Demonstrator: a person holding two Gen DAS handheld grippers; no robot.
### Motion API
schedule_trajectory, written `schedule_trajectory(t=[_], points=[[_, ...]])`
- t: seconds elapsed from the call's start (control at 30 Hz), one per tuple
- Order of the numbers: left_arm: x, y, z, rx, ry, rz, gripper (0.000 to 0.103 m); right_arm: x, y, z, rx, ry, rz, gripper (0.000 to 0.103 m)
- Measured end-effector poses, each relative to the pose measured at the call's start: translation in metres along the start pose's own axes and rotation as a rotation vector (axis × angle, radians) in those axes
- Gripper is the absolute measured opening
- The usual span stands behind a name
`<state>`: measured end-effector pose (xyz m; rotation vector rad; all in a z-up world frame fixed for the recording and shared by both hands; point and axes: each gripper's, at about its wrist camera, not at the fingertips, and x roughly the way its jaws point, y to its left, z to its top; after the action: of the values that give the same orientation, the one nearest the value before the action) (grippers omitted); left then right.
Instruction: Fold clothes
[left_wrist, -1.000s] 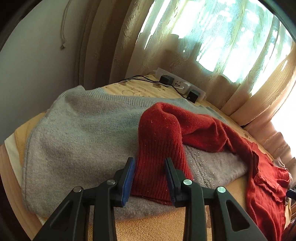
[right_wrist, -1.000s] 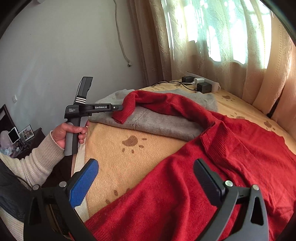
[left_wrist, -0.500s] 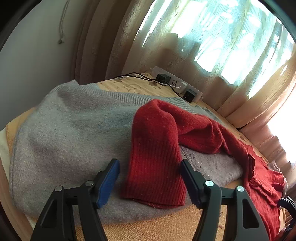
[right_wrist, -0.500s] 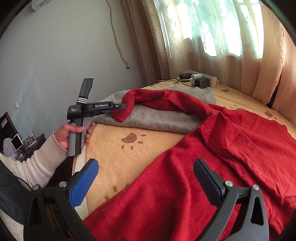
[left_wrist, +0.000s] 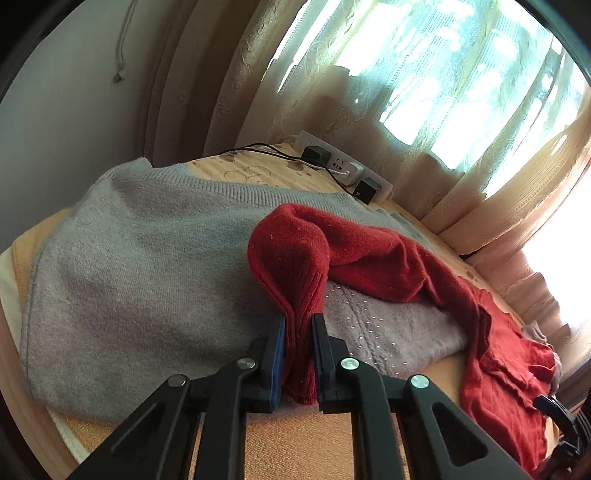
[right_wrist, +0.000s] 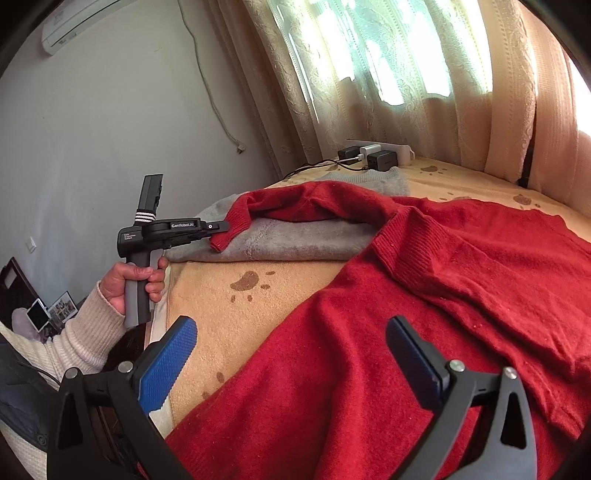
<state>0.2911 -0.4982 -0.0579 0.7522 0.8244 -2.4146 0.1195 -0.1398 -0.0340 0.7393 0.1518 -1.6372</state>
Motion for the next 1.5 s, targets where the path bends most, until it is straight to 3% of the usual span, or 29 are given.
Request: schedule_trajectory(t=[0.13,0.27,0.47,0.53,0.63,0.77,0.9,0.97,1.07,1.1,1.17,1.2,1.23,1.33,1.5], points=[[-0.019,-0.002,0.003,-0.029,-0.037,-0.016,0.014,-0.001,-0.008,-0.005,0.015,-0.03,-0.038,0.103],[-0.05,0.006,0.021,-0.075,-0.146,0.029,0.014,0.0,-0.019,-0.01,0.06,-0.04,-0.044,0.103],[-0.079,0.022,0.069,-0.135,-0.273,0.101,0.014,-0.009,-0.032,-0.01,0.111,-0.075,-0.053,0.103],[-0.091,0.022,0.092,-0.139,-0.325,0.12,0.009,-0.015,-0.033,-0.008,0.117,-0.086,-0.064,0.103],[-0.12,0.012,0.126,-0.134,-0.426,0.104,0.009,-0.034,-0.033,-0.004,0.124,-0.126,-0.079,0.103],[-0.153,-0.028,0.155,-0.041,-0.511,0.04,0.009,-0.064,-0.034,-0.002,0.134,-0.191,-0.102,0.103],[-0.141,-0.045,0.148,-0.043,-0.376,-0.127,0.01,-0.073,-0.044,-0.012,0.154,-0.215,-0.151,0.103],[-0.12,-0.039,0.127,-0.082,-0.28,-0.162,0.01,-0.07,-0.053,-0.017,0.19,-0.207,-0.137,0.103],[-0.088,-0.008,0.086,-0.225,-0.154,-0.168,0.014,-0.062,-0.06,-0.023,0.209,-0.176,-0.121,0.103],[-0.079,0.006,0.071,-0.283,-0.117,-0.158,0.02,-0.06,-0.06,-0.025,0.206,-0.166,-0.117,0.103],[-0.062,0.034,0.044,-0.403,-0.057,-0.13,0.055,-0.056,-0.059,-0.026,0.201,-0.153,-0.102,0.103],[-0.055,0.046,0.03,-0.463,-0.039,-0.122,0.091,-0.055,-0.059,-0.027,0.196,-0.149,-0.096,0.103],[-0.05,0.055,0.017,-0.511,-0.026,-0.118,0.101,-0.054,-0.058,-0.027,0.193,-0.148,-0.095,0.103],[-0.045,0.07,-0.002,-0.573,-0.036,-0.13,0.101,-0.054,-0.055,-0.029,0.181,-0.149,-0.095,0.103],[-0.029,0.078,-0.004,-0.673,-0.019,-0.146,0.101,-0.056,-0.055,-0.029,0.187,-0.159,-0.106,0.103]])
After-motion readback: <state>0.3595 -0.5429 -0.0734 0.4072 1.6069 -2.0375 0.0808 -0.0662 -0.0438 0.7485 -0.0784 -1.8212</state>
